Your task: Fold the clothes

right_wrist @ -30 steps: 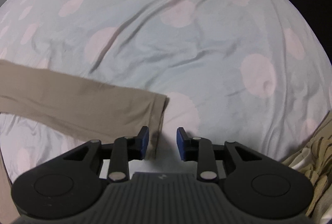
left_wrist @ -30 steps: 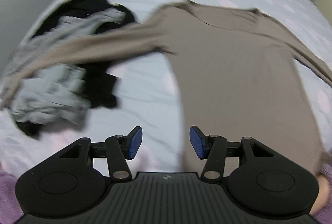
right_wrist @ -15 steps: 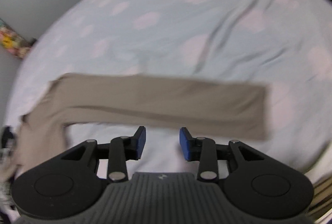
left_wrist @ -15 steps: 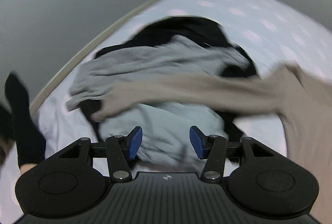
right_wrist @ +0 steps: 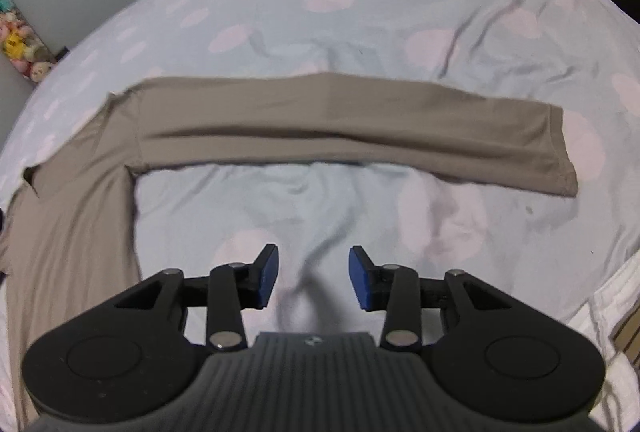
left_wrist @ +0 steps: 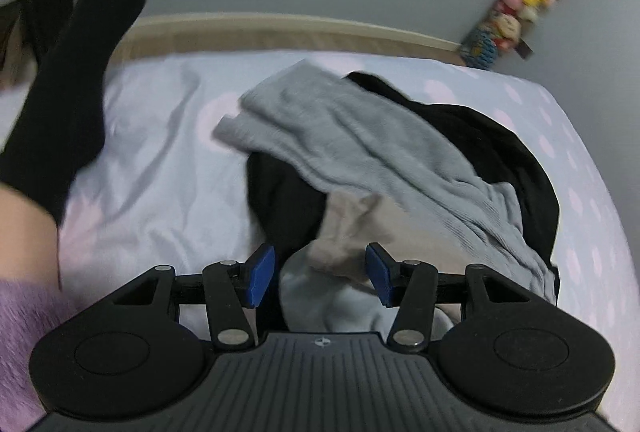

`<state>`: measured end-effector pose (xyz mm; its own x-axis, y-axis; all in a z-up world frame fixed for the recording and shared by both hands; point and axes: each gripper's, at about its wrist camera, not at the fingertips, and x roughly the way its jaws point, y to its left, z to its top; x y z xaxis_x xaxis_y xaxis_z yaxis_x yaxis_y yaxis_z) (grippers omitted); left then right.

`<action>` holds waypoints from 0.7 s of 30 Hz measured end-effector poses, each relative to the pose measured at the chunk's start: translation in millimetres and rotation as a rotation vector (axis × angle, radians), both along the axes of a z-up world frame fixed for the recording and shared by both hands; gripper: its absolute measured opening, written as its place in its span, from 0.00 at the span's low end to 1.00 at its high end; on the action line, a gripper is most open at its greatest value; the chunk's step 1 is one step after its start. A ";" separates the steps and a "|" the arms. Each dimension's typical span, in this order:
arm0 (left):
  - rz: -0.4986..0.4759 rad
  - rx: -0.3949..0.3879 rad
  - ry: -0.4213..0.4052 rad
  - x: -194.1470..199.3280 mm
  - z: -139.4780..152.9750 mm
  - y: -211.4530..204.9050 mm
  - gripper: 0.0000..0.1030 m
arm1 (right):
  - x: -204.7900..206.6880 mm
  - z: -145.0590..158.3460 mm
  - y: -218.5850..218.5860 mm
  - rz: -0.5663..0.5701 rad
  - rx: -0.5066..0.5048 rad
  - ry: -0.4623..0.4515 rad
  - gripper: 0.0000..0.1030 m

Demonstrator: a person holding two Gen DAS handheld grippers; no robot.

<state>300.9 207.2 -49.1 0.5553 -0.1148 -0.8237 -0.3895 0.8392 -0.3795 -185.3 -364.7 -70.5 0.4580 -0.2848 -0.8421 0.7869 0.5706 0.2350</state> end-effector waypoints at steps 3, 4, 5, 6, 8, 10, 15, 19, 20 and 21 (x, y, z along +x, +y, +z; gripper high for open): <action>0.038 -0.116 -0.013 -2.3 -9.2 10.2 0.37 | 1.1 -3.8 -0.1 0.001 0.013 0.015 0.41; 0.040 -0.135 -0.024 -3.3 -9.3 10.5 0.31 | 2.0 -4.5 0.1 -0.002 0.011 0.022 0.41; 0.029 -0.139 -0.040 -3.8 -7.6 9.3 0.18 | 2.9 -5.1 0.3 -0.005 0.009 0.029 0.41; 0.025 -0.123 -0.059 -4.4 -3.2 7.1 0.11 | 3.2 -5.7 0.3 -0.007 0.011 0.031 0.41; 0.017 -0.091 -0.099 -5.7 5.7 2.7 0.03 | 3.4 -6.1 0.6 -0.010 0.015 0.031 0.41; 0.009 -0.081 -0.153 -7.9 20.2 -1.7 0.03 | 2.8 -5.5 1.3 -0.010 0.016 0.028 0.41; -0.069 -0.075 -0.283 -10.5 71.8 -28.2 0.02 | 2.7 -6.0 1.3 -0.003 0.020 0.022 0.41; -0.172 -0.098 -0.399 -18.7 118.6 -70.7 0.02 | 6.8 -7.6 3.1 0.023 0.028 0.036 0.41; -0.206 -0.098 -0.421 -22.3 128.5 -86.8 0.02 | 7.5 -7.7 3.8 0.033 0.028 0.036 0.41; -0.240 -0.097 -0.442 -25.9 138.5 -102.9 0.02 | 7.6 -7.6 4.5 0.039 0.029 0.034 0.41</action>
<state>275.0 104.3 89.4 0.7968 -0.3465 -0.4949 0.0257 0.8379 -0.5452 -177.7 -360.2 -78.1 0.4396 -0.2429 -0.8647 0.7719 0.5944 0.2255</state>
